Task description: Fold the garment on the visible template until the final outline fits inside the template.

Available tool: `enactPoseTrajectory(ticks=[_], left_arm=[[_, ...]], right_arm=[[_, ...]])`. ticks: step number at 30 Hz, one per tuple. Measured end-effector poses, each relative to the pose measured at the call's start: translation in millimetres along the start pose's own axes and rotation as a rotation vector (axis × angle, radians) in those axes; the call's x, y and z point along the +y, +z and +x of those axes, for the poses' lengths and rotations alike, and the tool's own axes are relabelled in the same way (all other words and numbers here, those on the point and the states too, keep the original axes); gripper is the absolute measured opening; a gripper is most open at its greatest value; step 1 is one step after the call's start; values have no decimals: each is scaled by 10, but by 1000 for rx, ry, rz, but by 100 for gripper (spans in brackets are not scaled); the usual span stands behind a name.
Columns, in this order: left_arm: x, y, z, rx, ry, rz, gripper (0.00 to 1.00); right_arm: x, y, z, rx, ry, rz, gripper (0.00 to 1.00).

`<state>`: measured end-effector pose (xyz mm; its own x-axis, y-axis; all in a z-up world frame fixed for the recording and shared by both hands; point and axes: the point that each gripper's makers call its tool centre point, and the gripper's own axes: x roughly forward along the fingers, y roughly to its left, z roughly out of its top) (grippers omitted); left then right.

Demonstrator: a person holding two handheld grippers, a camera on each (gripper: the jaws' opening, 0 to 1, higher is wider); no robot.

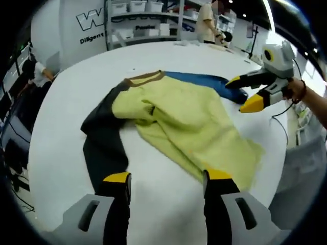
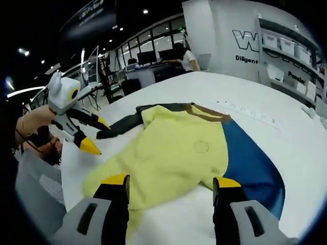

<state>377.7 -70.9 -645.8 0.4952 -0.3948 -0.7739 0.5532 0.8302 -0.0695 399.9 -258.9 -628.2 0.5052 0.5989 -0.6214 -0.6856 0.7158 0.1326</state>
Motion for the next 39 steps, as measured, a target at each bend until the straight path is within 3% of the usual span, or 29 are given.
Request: enactPoseTrajectory(ticks=[8,20,27,39], left_arm=[[-264,-149,32,26,-65,-20,43],[-433,-279,86,71,-105,0,26],[-574,-307,117,77,-142,1,21],[-671,-331,184,89,-140,-77,7]], right_arm=[[181,-247,-111,31,20,-3,56],[423,-559,-211,92,36,-36,41],[477,-753,-208,130,26,-20,36],[577,-841,-132,146,13,-29,23]])
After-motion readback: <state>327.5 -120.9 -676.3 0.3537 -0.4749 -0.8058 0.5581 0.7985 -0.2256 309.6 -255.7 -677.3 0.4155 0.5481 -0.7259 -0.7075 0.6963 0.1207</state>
